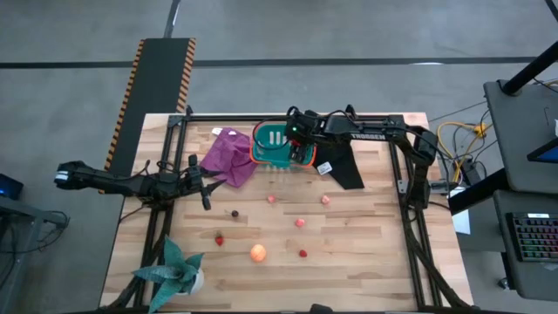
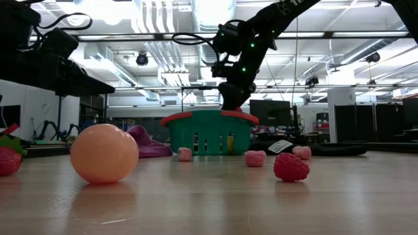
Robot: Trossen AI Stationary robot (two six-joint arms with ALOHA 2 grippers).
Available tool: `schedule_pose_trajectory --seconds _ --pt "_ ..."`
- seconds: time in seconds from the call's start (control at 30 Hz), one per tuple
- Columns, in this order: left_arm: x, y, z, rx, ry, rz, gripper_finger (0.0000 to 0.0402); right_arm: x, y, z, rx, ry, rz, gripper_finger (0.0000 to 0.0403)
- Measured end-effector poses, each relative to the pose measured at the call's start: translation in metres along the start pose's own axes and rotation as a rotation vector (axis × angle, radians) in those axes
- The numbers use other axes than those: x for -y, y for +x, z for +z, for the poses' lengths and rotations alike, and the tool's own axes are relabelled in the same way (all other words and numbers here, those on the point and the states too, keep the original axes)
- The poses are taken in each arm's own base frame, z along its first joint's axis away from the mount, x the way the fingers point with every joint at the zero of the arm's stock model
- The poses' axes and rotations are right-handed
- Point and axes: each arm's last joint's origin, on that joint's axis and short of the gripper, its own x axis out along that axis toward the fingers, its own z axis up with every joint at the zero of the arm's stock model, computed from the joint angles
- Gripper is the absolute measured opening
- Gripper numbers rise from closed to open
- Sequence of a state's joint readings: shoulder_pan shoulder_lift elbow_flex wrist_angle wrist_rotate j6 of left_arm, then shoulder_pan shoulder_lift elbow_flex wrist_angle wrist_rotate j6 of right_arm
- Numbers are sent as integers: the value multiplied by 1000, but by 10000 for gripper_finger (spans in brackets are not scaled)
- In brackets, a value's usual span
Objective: Pick and placing Produce into tupperware
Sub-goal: Put the red apple into the blue bin
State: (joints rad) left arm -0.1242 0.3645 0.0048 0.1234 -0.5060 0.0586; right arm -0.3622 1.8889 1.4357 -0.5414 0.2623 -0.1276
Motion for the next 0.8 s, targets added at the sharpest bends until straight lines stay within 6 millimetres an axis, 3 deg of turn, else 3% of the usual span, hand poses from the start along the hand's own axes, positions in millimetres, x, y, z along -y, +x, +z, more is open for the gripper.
schedule_pose_trajectory --seconds 0.2,0.5,0.8 --pt "0 0 0 0 -1 0 105 -2 6 -2 -12 -1 8 265" --pt "0 0 0 -1 0 0 105 -9 32 -10 -81 -17 10 279" --pt "0 0 0 -2 1 0 105 -7 27 -8 -64 -11 6 284"
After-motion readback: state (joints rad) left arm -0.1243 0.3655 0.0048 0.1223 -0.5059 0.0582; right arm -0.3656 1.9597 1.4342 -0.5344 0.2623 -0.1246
